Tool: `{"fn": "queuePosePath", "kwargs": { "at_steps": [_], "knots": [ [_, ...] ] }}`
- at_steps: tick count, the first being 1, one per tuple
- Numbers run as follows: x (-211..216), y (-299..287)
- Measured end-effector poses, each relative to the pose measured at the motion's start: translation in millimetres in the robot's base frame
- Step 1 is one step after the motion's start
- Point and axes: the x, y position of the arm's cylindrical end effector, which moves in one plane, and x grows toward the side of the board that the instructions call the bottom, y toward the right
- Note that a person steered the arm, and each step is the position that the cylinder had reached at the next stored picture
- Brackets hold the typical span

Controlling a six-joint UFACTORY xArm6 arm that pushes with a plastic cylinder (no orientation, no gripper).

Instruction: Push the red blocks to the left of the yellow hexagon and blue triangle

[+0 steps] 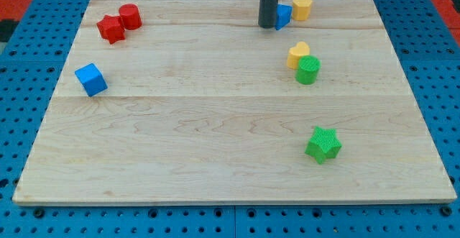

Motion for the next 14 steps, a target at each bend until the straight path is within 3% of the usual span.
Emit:
{"fn": "queuePosePath", "kwargs": {
  "at_steps": [1,2,3,6,8,9,14],
  "knots": [
    [40.4,-90.9],
    [46.1,-219.8],
    [31.5,-291.8],
    [-2.5,-297.8],
    [-14.6,-344.7],
    [-36.2,-321.0],
    [-36.7,-92.1]
  ]
}}
